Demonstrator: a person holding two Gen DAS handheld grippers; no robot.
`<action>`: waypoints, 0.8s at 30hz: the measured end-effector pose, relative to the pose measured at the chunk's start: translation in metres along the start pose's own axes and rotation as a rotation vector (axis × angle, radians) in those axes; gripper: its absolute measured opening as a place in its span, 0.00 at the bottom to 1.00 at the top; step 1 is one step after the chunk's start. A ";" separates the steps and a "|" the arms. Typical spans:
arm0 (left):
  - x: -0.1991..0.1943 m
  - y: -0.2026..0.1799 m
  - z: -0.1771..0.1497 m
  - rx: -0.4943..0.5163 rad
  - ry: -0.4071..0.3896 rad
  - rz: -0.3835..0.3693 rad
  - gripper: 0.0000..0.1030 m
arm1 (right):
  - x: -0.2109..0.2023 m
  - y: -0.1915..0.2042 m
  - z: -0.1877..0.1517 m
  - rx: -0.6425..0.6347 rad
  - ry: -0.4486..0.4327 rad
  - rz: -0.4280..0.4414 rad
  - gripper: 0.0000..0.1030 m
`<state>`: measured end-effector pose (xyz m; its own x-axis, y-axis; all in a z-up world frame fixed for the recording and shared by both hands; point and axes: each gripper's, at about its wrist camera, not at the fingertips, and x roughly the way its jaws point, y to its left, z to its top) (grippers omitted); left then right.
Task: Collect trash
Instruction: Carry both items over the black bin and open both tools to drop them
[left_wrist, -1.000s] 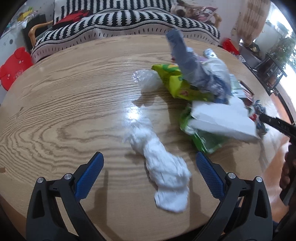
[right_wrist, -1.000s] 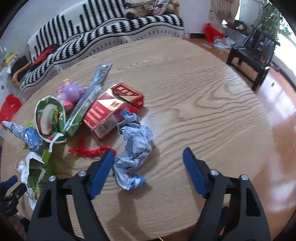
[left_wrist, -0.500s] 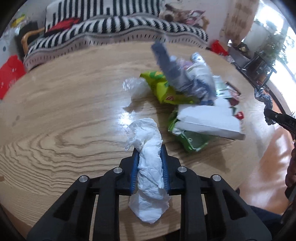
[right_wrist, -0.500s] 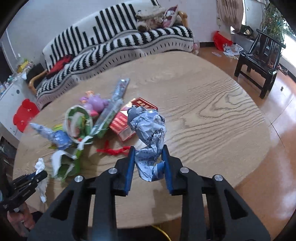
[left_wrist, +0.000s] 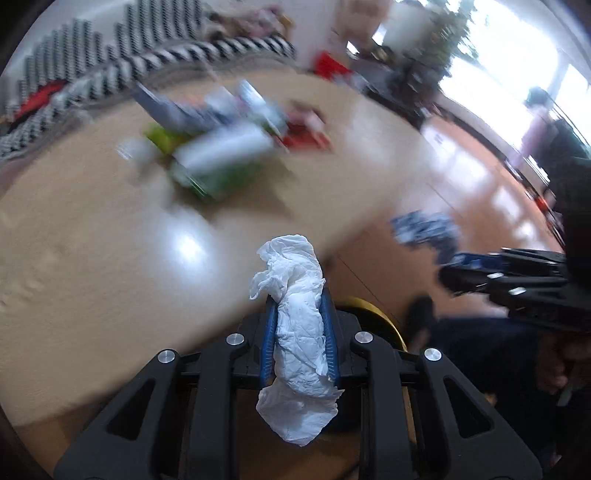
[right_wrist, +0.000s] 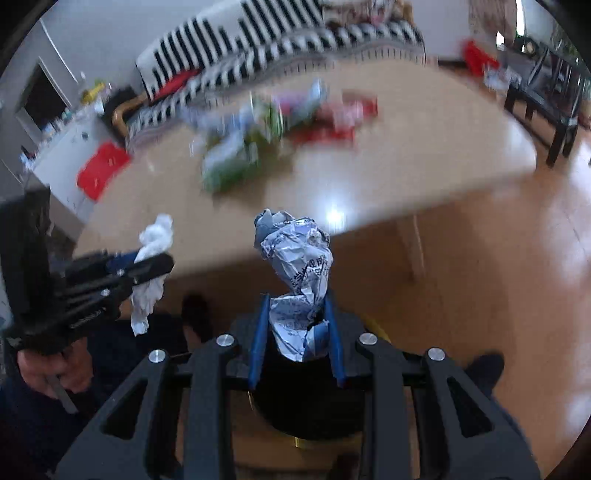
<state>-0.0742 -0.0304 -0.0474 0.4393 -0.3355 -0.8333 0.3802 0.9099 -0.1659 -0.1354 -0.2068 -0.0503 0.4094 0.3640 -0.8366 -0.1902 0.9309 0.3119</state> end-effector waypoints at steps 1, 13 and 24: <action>0.011 -0.009 -0.011 0.012 0.048 -0.030 0.22 | 0.010 -0.004 -0.013 0.018 0.047 0.002 0.28; 0.096 -0.035 -0.048 -0.009 0.325 -0.107 0.22 | 0.051 -0.022 -0.043 0.119 0.219 -0.005 0.28; 0.084 -0.033 -0.046 -0.013 0.285 -0.105 0.68 | 0.040 -0.022 -0.032 0.115 0.165 -0.043 0.57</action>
<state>-0.0876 -0.0774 -0.1358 0.1515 -0.3474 -0.9254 0.3999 0.8777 -0.2640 -0.1437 -0.2142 -0.1051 0.2610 0.3223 -0.9099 -0.0686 0.9464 0.3155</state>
